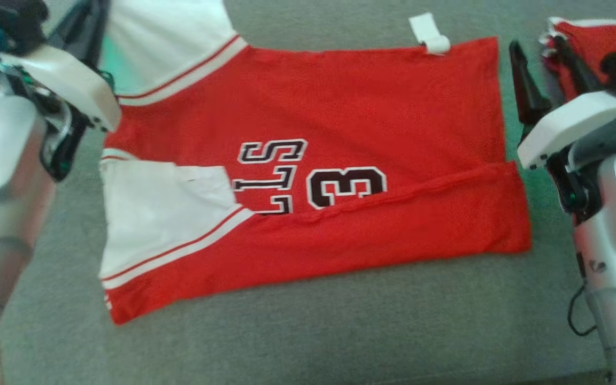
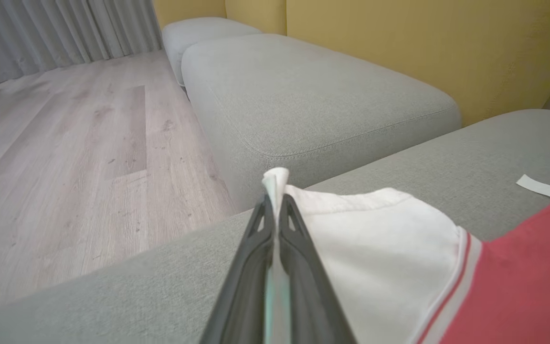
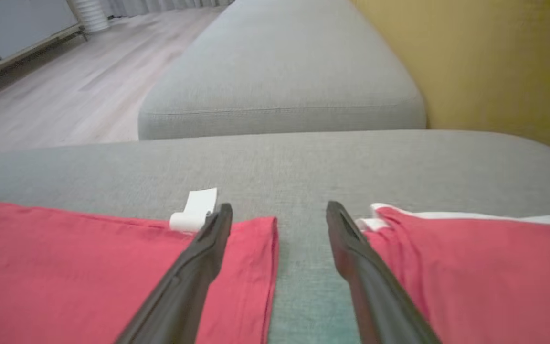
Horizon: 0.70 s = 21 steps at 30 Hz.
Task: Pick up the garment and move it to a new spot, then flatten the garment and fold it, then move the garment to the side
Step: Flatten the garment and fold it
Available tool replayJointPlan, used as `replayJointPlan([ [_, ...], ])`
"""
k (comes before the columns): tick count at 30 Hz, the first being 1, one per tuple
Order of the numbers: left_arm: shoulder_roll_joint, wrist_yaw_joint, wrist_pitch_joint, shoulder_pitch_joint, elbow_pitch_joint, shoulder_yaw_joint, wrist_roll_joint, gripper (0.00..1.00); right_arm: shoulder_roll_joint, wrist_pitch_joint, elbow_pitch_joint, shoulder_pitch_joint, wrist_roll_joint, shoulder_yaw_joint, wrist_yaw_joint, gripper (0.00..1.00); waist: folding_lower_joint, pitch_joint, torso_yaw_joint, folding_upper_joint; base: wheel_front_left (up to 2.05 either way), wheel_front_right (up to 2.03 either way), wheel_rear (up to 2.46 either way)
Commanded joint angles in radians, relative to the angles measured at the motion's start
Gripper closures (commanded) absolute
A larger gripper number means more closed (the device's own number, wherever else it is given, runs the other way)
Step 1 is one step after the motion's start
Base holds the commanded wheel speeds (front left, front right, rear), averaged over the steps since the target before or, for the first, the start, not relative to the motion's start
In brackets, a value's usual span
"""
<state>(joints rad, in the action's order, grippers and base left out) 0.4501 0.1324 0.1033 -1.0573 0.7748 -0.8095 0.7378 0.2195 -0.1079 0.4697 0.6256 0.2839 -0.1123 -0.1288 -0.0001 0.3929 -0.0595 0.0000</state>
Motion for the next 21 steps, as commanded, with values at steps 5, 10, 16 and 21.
replayJointPlan([
  [5, 0.029, -0.008, 0.019, 0.006, -0.109, 0.004, -0.020, 1.00, 0.053, -0.044, 0.085, 0.071, 0.044, -0.039, -0.002, 0.00, 0.0001, -0.015, 0.082, 0.0000, 0.00, 0.00, 0.00],
  [10, 0.029, -0.013, -0.006, 0.029, -0.202, -0.025, -0.031, 1.00, 0.096, -0.079, 0.201, 0.133, 0.062, -0.069, -0.002, 0.00, 0.0001, 0.009, 0.120, 0.0000, 0.00, 0.00, 0.00],
  [16, 0.028, -0.031, -0.033, 0.031, -0.285, -0.038, -0.035, 1.00, 0.128, -0.112, 0.323, 0.196, 0.090, -0.122, -0.002, 0.00, 0.0001, 0.038, 0.148, 0.0000, 0.00, 0.00, 0.00],
  [21, 0.031, -0.039, -0.047, 0.022, -0.310, -0.045, -0.040, 1.00, 0.134, -0.132, 0.385, 0.229, 0.138, -0.182, -0.002, 0.09, 0.0001, 0.051, 0.157, 0.0000, 0.00, 0.00, 0.00],
])
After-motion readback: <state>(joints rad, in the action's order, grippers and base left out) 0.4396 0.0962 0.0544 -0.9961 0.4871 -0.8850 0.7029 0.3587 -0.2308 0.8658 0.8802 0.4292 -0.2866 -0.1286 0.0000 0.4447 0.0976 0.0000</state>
